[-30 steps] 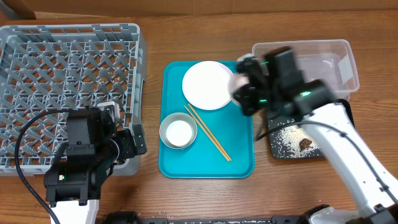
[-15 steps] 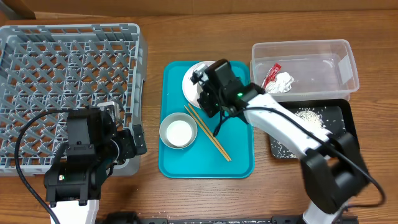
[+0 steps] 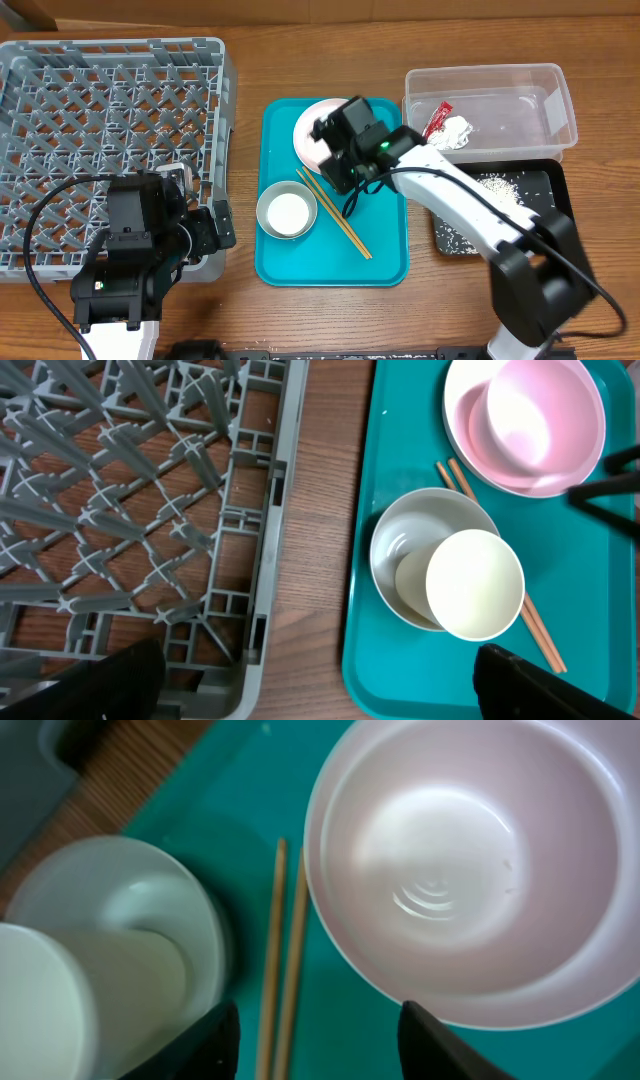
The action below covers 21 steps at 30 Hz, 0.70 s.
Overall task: Sort waste into correct bins and load items into the dishwasher
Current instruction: 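Return the empty bowl onto the white plate with the right gripper, then grasp the white cup from the tray with the right gripper and lift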
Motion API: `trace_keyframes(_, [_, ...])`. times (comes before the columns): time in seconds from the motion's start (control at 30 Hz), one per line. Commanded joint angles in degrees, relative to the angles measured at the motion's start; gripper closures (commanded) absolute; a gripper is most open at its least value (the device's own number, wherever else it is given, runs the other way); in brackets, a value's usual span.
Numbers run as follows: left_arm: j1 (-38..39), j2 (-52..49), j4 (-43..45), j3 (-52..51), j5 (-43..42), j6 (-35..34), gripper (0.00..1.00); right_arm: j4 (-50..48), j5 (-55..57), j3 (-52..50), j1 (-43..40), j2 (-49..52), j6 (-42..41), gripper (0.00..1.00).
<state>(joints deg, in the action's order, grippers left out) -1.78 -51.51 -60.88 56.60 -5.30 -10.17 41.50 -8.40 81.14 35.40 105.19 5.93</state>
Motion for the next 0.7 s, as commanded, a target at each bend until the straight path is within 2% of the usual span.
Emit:
trace_keyframes(0.0, [0.31, -0.07, 0.04, 1.2, -0.07, -0.13, 0.0, 0.57, -8.46, 4.02, 0.24, -6.14, -4.72, 0.46])
trace_keyframes(0.1, [0.31, -0.37, -0.02, 1.2, -0.09, -0.15, 0.0, 2.32, -13.35, 3.61, 0.76, -5.66, -9.7, 0.47])
trace_keyframes(0.37, [0.31, -0.9, 0.0, 1.2, -0.09, -0.15, 0.0, 2.62, -11.93, -0.39, 5.22, -1.27, -13.99, 0.51])
trace_keyframes(0.67, [0.31, -0.9, 0.02, 1.2, -0.13, -0.15, 0.0, 2.78, -9.68, -2.08, 5.86, 2.01, -16.72, 0.67])
